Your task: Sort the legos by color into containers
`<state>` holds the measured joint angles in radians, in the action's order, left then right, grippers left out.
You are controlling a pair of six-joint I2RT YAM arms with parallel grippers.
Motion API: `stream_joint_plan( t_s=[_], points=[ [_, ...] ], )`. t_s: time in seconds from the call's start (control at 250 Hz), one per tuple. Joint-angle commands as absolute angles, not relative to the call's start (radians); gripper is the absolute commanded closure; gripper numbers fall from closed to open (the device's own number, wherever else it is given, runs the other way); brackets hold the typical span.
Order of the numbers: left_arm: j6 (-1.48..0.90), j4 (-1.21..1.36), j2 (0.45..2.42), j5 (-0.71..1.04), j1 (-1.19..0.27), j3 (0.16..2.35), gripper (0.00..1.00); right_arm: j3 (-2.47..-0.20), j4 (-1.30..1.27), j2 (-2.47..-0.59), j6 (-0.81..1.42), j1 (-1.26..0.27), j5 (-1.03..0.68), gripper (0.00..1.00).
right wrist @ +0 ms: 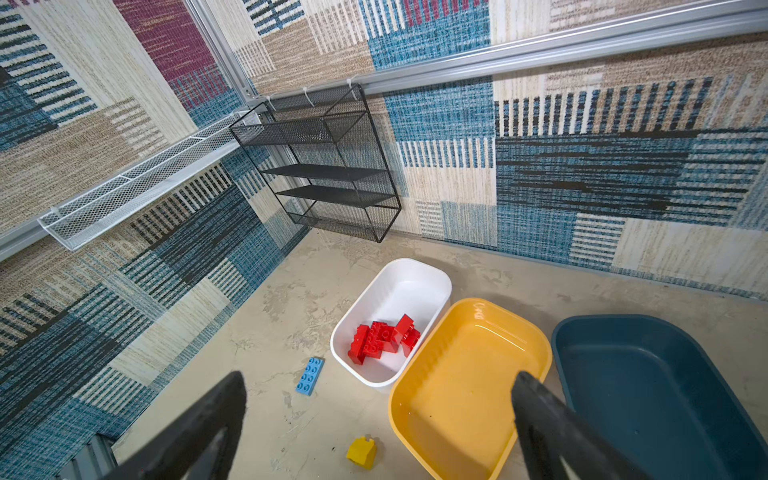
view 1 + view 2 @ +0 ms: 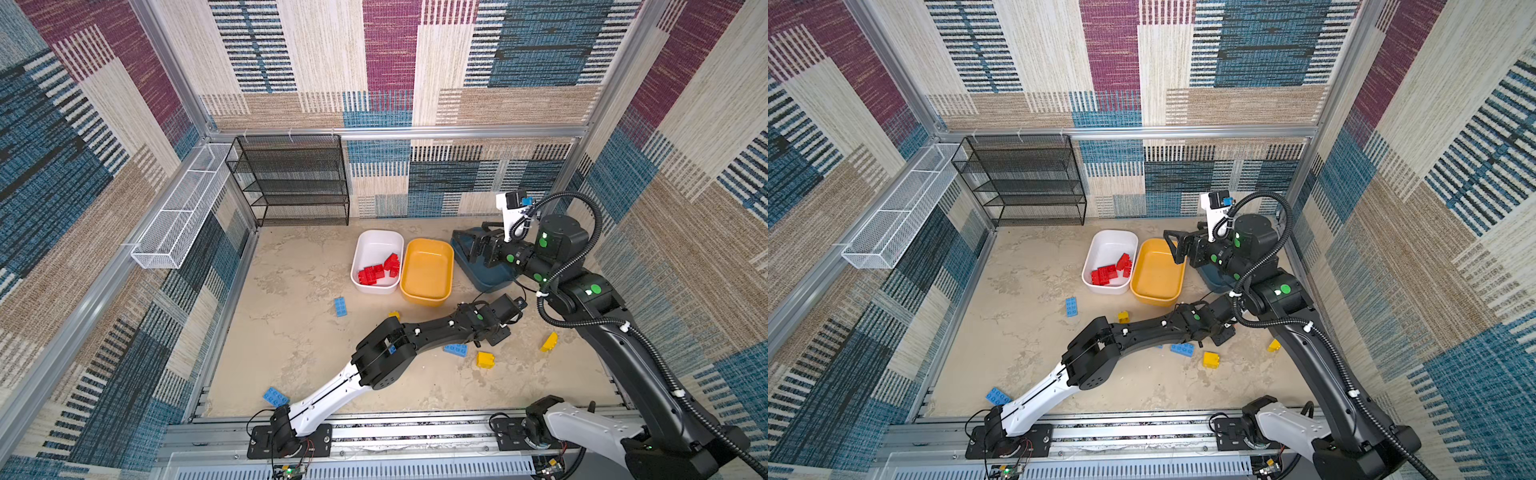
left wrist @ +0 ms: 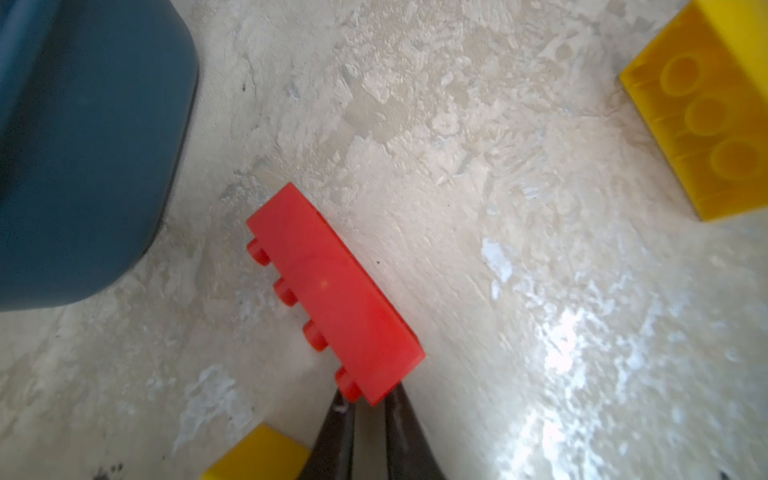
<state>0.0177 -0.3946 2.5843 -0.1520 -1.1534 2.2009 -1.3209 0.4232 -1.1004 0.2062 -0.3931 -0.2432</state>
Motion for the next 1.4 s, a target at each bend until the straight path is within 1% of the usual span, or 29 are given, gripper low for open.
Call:
stream_joint_plan(
  t_s=[0.0,0.048,0.08,0.104,0.164,0.188,0.236,0.28,0.388,0.636,0.772,0.9,0.964,1.084,1.14,1.224,1.396],
  points=[
    [0.003,-0.393,2.565,-0.170,-1.153,2.202,0.85,-1.320,0.397,-1.094,0.214,-0.394,-0.246,0.00],
    [0.000,-0.392,2.558,-0.166,-1.153,2.197,0.84,-1.321,0.399,-1.093,0.215,-0.394,-0.247,0.00],
    [-0.002,-0.390,2.555,-0.162,-1.153,2.191,0.82,-1.322,0.400,-1.094,0.215,-0.394,-0.246,0.00],
    [-0.006,-0.390,2.550,-0.158,-1.153,2.188,0.78,-1.324,0.400,-1.093,0.214,-0.394,-0.247,0.00],
    [-0.021,-0.379,2.538,-0.148,-1.153,2.170,0.62,-1.325,0.403,-1.092,0.215,-0.394,-0.246,0.00],
    [-0.028,-0.370,2.531,-0.142,-1.152,2.159,0.57,-1.326,0.404,-1.090,0.215,-0.394,-0.244,0.00],
    [-0.042,-0.345,2.518,-0.137,-1.153,2.138,0.50,-1.327,0.402,-1.088,0.215,-0.394,-0.245,0.00],
    [-0.057,-0.325,2.511,-0.138,-1.153,2.126,0.46,-1.328,0.402,-1.088,0.216,-0.394,-0.245,0.00],
    [-0.102,-0.319,2.525,-0.140,-1.153,2.148,0.43,-1.326,0.399,-1.086,0.219,-0.393,-0.249,0.00],
    [-0.219,-0.330,2.609,-0.145,-1.153,2.260,0.41,-1.321,0.399,-1.081,0.220,-0.394,-0.253,0.00],
    [-0.272,-0.399,2.681,-0.192,-1.153,2.370,0.42,-1.319,0.397,-1.074,0.221,-0.394,-0.258,0.00],
    [-0.285,-0.418,2.711,-0.216,-1.153,2.412,0.47,-1.316,0.400,-1.067,0.218,-0.394,-0.258,0.00],
    [-0.285,-0.418,2.712,-0.226,-1.152,2.411,0.53,-1.314,0.402,-1.065,0.214,-0.394,-0.256,0.00],
    [-0.279,-0.426,2.712,-0.251,-1.153,2.411,0.70,-1.312,0.401,-1.062,0.213,-0.394,-0.256,0.00],
    [-0.273,-0.429,2.710,-0.258,-1.153,2.410,0.76,-1.312,0.400,-1.062,0.213,-0.394,-0.259,0.00],
    [-0.261,-0.432,2.703,-0.264,-1.153,2.407,0.81,-1.310,0.400,-1.061,0.213,-0.394,-0.259,0.00],
    [-0.232,-0.414,2.656,-0.273,-1.153,2.355,0.88,-1.299,0.401,-1.060,0.212,-0.394,-0.257,0.00]
  ],
)
